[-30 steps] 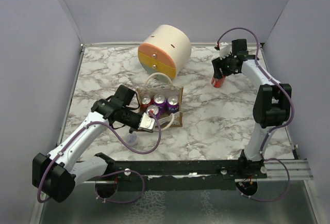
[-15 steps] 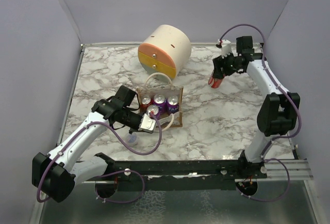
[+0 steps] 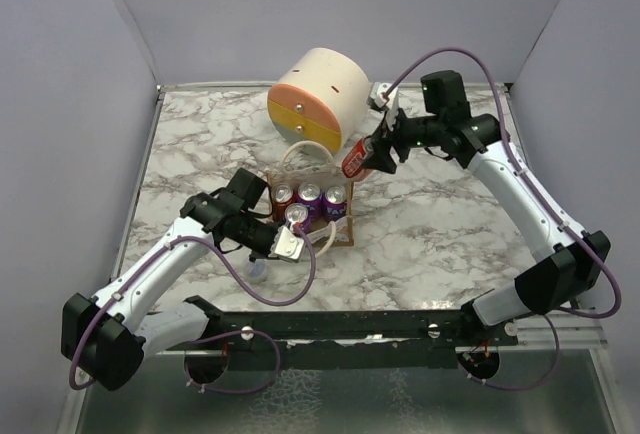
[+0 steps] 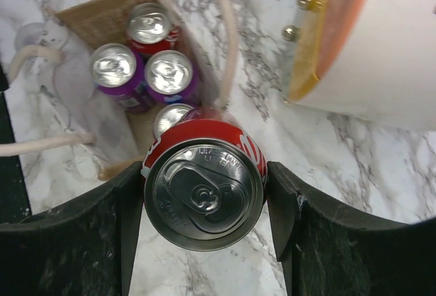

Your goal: Place the beverage into the canvas bag

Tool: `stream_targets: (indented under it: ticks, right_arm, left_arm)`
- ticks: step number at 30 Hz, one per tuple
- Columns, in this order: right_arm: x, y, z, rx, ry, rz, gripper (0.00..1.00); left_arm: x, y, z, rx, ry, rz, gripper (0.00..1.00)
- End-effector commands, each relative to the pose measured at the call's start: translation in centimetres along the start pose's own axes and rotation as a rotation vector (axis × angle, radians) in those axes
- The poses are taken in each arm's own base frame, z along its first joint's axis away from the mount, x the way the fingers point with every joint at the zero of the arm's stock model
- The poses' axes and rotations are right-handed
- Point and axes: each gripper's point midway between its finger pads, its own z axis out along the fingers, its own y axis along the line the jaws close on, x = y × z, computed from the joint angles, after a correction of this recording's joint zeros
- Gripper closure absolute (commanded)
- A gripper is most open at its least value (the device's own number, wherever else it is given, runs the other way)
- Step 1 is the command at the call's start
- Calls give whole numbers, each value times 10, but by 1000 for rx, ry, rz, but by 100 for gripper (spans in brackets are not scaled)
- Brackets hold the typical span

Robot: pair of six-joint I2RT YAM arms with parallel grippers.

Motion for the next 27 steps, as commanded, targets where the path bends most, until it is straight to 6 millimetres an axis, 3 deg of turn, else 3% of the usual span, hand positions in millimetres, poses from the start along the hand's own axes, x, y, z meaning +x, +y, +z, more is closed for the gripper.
stream_targets:
  ticks: [1, 9, 15, 20, 27]
  right_arm:
    - [-35, 48, 11, -157, -87, -156, 99]
    - [-32, 93, 54, -286, -16, -211, 99]
    - [-23, 107, 78, -312, 35, -221, 99]
    - [-17, 113, 86, -324, 63, -223, 99]
    - [-11, 116, 83, -341, 92, -240, 99]
  left_arm:
    - [10, -13, 6, 42, 25, -34, 100]
    - [13, -14, 8, 47, 27, -37, 100]
    - [10, -13, 8, 44, 15, -28, 100]
    - [8, -12, 8, 42, 10, -22, 100]
    - [6, -10, 8, 37, 6, -14, 100]
